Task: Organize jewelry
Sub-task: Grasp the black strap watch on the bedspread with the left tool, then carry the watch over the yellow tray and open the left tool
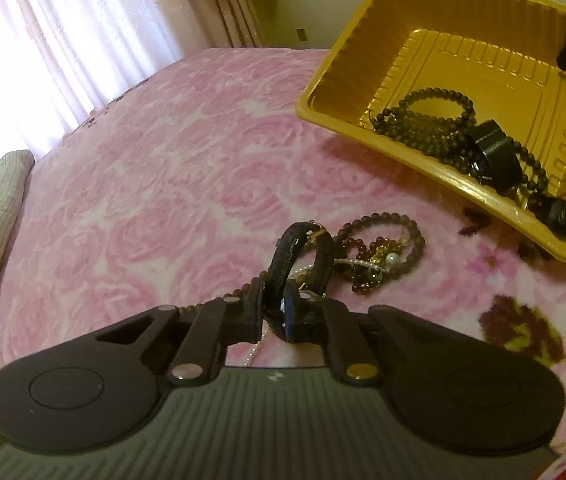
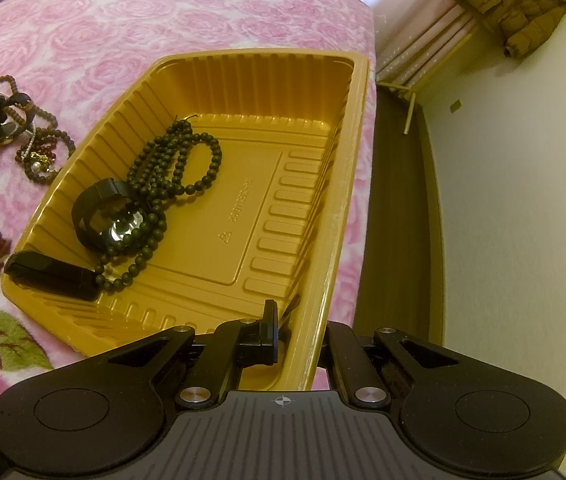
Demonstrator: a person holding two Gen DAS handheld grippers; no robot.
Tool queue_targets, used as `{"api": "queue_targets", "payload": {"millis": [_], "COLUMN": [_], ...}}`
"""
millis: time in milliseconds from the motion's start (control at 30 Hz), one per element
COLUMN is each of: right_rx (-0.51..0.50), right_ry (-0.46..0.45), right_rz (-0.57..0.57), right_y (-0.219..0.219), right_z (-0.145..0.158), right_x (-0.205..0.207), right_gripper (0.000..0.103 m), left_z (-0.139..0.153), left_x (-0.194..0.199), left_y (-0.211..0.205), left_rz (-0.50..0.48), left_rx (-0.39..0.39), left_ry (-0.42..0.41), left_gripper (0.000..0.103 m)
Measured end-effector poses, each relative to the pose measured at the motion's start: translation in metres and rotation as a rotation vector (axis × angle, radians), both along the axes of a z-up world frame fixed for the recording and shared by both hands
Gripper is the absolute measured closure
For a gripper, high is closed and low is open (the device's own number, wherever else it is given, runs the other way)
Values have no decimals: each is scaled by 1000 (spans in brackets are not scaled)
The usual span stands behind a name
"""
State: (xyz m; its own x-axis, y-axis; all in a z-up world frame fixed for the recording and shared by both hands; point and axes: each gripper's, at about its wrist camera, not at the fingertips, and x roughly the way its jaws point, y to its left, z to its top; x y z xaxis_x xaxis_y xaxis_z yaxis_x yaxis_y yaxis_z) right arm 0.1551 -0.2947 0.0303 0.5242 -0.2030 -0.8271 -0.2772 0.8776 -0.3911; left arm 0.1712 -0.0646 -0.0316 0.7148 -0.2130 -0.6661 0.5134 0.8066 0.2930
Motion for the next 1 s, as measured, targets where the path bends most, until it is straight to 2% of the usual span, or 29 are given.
{"api": "queue_targets", "payload": {"millis": [333, 700, 833, 1000], "right_rx": [-3, -4, -5, -5], "right_ry": [-1, -2, -4, -4], "right_rz": [2, 4, 3, 4], "right_y": [-1, 0, 0, -1], "right_z": [1, 1, 1, 2], "right_x": [0, 0, 0, 0], "right_gripper": [98, 98, 98, 98], "left_z": [14, 39, 53, 66], "left_x": [1, 4, 4, -2], "left_y": [14, 41, 42, 23], "left_rz": [36, 87, 81, 34], "left_rx": [-74, -161, -167, -209], "left_ry": [23, 12, -5, -5], "left_gripper": [96, 96, 96, 96]}}
